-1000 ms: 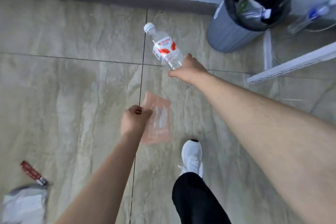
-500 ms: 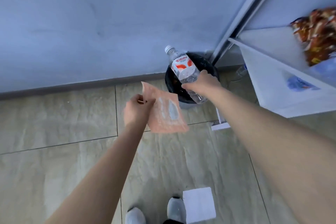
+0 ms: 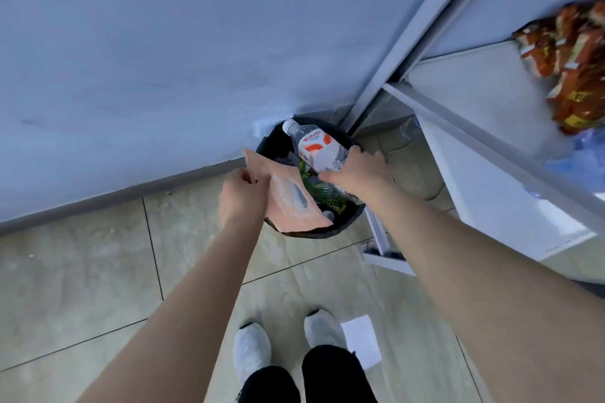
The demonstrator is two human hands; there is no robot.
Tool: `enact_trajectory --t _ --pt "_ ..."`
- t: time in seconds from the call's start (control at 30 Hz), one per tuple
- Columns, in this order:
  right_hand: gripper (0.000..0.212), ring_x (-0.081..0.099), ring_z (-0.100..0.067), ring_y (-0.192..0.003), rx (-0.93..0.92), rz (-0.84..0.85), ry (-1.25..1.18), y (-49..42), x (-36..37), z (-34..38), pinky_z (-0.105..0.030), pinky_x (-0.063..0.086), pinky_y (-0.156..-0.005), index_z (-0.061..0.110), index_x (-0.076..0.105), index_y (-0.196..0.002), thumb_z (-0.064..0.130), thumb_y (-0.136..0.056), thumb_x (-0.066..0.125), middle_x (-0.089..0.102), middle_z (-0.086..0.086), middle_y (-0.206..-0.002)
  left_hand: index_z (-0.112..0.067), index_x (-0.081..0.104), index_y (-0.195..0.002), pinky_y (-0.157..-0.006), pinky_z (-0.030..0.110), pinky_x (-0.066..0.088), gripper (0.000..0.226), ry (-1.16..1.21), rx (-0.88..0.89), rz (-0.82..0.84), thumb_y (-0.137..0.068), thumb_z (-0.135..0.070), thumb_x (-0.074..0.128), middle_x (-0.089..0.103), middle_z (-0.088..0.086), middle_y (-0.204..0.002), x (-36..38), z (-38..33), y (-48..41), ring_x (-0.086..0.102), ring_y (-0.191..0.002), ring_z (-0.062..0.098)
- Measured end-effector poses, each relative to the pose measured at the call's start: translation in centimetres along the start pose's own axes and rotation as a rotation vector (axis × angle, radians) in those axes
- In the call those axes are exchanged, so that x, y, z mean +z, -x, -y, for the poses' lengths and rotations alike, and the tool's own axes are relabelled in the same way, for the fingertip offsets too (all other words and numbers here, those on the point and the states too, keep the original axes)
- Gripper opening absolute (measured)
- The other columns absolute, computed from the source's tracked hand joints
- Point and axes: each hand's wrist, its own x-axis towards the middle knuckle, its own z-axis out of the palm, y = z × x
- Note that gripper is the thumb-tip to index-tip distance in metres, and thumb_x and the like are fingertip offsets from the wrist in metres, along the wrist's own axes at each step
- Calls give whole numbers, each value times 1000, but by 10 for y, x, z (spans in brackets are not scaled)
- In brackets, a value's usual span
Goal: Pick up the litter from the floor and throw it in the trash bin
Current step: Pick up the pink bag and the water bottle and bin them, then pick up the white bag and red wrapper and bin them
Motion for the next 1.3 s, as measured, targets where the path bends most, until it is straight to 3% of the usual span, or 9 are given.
enact_trajectory --t 0.07,0.13,0.23,0.33,0.53,0.67,0.77,1.1,1.3 --pt "92 34 -34 -132 -20 13 19 -15 9 0 -44 36 -102 8 33 -140 69 -74 54 44 -14 -142 -12 56 -91 -69 43 60 23 43 -68 83 -84 -34 58 65 8 -86 16 -1 -9 66 -74 25" --pt "88 37 -33 -130 -61 34 51 -26 15 1 -44 35 -105 6 34 -139 69 -78 48 44 -14 -141 -11 54 -82 -66 42 61 28 29 -126 149 -84 -38 56 64 9 -80 28 2 -12 64 -66 21" --pt "81 37 -34 -129 -105 77 53 -33 14 7 -43 35 -104 5 36 -137 64 -83 44 45 -15 -139 -7 55 -108 -84 39 54 45 -77 -132 173 -83 -44 56 63 9 -98 34 9 -8 63 -88 27" --pt "84 31 -36 -132 -117 101 27 -28 5 20 -47 35 -105 6 34 -139 65 -80 45 41 -16 -142 -10 48 -129 -84 34 46 62 -182 -64 164 -81 -46 58 59 5 -117 27 14 5 58 -108 26" --pt "73 31 -37 -133 -287 194 126 11 -3 61 -44 31 -104 8 37 -140 60 -89 41 44 -14 -141 -13 45 -133 -95 41 46 64 -589 58 127 -82 -50 56 55 8 -132 -14 44 40 53 -120 28" --pt "70 34 -33 -135 -393 215 194 66 14 93 -41 30 -105 10 34 -143 57 -92 38 42 -11 -145 -15 47 -132 -97 43 44 61 -627 62 96 -83 -51 55 54 9 -132 -51 83 71 50 -121 28" --pt "73 29 -33 -140 -412 246 217 131 37 117 -38 32 -105 12 28 -147 58 -91 41 28 -8 -155 -14 48 -130 -98 41 44 59 -608 38 69 -83 -49 56 55 9 -131 -96 130 108 50 -121 28" --pt "64 35 -31 -138 -703 294 429 436 181 206 -37 24 -111 9 38 -143 52 -97 35 36 -11 -152 -17 49 -131 -99 44 44 59 -556 -122 -106 -82 -50 57 54 9 -132 -302 358 306 49 -123 29" --pt "70 30 -35 -139 -724 362 456 577 269 233 -36 27 -110 9 37 -143 57 -92 42 36 -13 -152 -18 48 -131 -92 41 45 60 -575 -189 -172 -83 -53 56 54 6 -133 -394 476 403 51 -121 28"
